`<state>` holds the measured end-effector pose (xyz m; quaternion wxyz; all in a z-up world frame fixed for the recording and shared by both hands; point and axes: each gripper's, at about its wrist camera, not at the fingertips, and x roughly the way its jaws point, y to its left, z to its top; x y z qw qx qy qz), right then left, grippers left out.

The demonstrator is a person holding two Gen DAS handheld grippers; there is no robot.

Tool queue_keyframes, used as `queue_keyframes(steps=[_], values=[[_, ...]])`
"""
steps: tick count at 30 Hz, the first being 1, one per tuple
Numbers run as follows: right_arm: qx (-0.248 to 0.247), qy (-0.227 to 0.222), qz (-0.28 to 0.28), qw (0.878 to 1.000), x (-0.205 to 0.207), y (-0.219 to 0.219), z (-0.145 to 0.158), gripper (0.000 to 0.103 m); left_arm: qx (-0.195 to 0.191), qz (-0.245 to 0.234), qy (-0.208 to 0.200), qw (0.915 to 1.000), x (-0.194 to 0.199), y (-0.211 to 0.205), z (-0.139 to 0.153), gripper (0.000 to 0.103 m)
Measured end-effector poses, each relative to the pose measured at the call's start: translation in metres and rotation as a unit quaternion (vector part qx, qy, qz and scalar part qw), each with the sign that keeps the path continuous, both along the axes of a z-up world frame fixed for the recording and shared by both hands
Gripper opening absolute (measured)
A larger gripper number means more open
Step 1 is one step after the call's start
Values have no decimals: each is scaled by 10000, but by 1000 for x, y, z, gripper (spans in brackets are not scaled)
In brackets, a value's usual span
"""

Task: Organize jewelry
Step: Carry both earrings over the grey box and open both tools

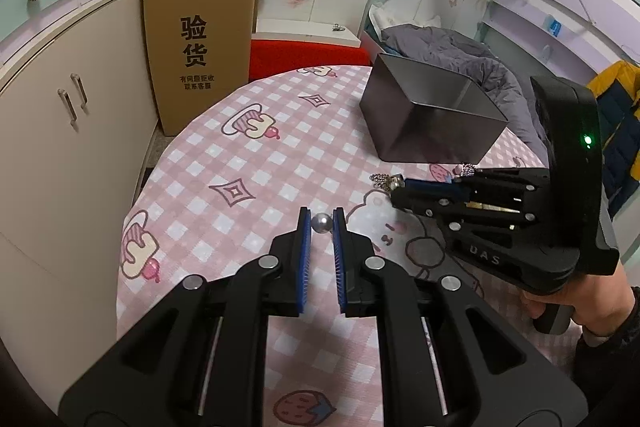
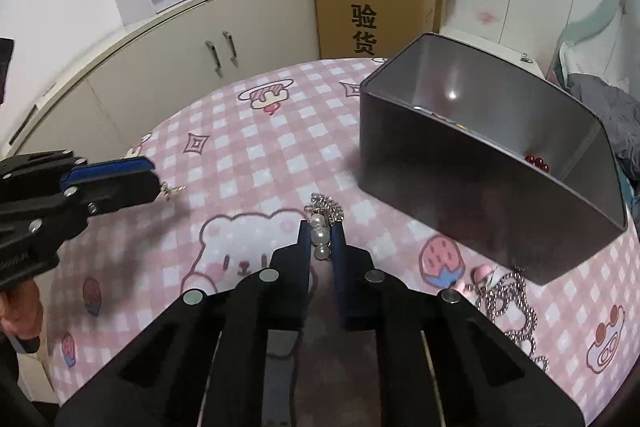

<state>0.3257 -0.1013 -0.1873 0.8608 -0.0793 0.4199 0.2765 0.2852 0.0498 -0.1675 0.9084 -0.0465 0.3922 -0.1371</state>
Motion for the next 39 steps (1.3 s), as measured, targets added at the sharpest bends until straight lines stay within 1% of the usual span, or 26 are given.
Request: queue_keyframes(steps=[5,8,10,14,17,21,23,26,29,31,35,38,39], values=[[506,68,-25,9987,-14,-18,12,8,-31,-59,-67,10000,-2,-4,6,11],[865,-8,-30,9962,-24,-32,33,8,-91,-103,-140,9998,-2,-6,14,11],[1001,-98,-36,9949,-27,-37,48,8,-138,-144,-219,9996,-2,-9,21,11],[1232,-423,-45,9915,-35,-52,86,8,-241,-297,-460,9982,-2,-17,44,11],[1433,-729,-51,9870,-38,-67,120,8,-273,-424,-687,9964,1,-24,63,11],[1408,-1163,-82,9831,-39,-77,155,8,-246,-609,-1028,9925,12,-38,91,11],[1387,-1311,-135,9815,-35,-82,166,8,-246,-652,-1124,9912,20,-44,100,11],[1391,-1536,-254,9780,-24,-93,184,8,-340,-737,-1159,9899,38,-53,112,11],[1391,-1600,-383,9765,-9,-100,191,8,-351,-836,-1181,9889,55,-64,119,11],[1413,-1571,-493,9762,5,-102,189,8,-380,-885,-1100,9892,70,-73,119,11],[1459,-1300,-641,9786,28,-107,171,8,-398,-955,-860,9909,93,-88,109,11],[1392,-1023,-860,9812,47,-111,147,9,-416,-1020,-648,9918,105,-98,97,12],[1369,-956,-977,9811,52,-113,141,10,-391,-1038,-577,9922,110,-101,93,17]])
